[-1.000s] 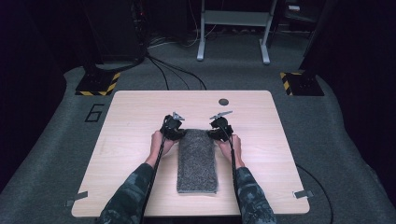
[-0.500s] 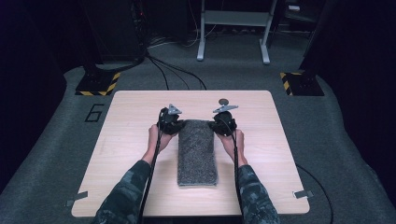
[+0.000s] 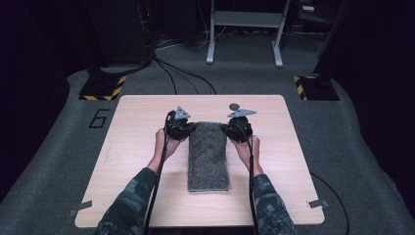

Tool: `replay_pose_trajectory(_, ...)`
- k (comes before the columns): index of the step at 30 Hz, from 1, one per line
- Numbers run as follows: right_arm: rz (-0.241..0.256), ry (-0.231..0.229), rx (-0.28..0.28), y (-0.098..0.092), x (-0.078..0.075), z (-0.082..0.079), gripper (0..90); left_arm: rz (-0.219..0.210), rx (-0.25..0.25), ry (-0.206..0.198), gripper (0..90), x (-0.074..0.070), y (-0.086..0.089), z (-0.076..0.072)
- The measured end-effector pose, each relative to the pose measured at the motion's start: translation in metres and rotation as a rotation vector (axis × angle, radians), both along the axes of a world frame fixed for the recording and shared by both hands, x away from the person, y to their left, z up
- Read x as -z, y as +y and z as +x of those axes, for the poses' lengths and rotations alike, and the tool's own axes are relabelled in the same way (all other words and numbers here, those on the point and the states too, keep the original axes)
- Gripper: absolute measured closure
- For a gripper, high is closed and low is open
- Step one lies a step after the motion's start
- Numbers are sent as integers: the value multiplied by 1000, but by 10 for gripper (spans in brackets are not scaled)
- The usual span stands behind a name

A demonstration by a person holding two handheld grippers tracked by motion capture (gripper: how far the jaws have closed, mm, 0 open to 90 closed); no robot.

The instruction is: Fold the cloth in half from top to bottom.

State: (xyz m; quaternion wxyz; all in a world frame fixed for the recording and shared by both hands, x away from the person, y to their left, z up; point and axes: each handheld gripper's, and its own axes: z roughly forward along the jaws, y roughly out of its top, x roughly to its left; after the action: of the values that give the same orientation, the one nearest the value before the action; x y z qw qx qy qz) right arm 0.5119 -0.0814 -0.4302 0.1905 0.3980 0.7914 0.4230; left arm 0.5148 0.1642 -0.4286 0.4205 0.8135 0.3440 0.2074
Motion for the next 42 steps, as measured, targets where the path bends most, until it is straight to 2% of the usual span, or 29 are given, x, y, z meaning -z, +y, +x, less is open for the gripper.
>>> replay_pose_trajectory(6, 13, -35, -5, -5, -9, -12, 882, -5, 38, -31, 859, -10, 0, -11)
replay_pose_trajectory(8, 12, -50, -14, -5, -11, -18, 882, -17, 49, -38, 859, -10, -1, -17)
replay_pose_trajectory(11, 3, -56, -26, -5, -9, -31, 881, -10, 78, -51, 858, -7, -3, -28)
replay_pose_trajectory(16, -11, -74, -53, -7, -2, -47, 880, 7, 117, -40, 856, 3, -1, -41)
replay_pose_trajectory(29, -36, -92, -94, -13, 18, -88, 874, -29, 187, -3, 854, 20, 10, -75)
replay_pose_trajectory(32, -38, -90, -97, -14, 22, -96, 869, -15, 214, 6, 852, 25, 8, -85)
replay_pose_trajectory(35, -48, -66, -105, -15, 30, -107, 862, -8, 233, 19, 848, 32, 7, -94)
replay_pose_trajectory(40, -66, -26, -119, -20, 47, -123, 819, 35, 282, 67, 829, 52, 2, -112)
replay_pose_trajectory(42, -67, 3, -123, -22, 53, -129, 763, 60, 309, 96, 798, 60, 1, -117)
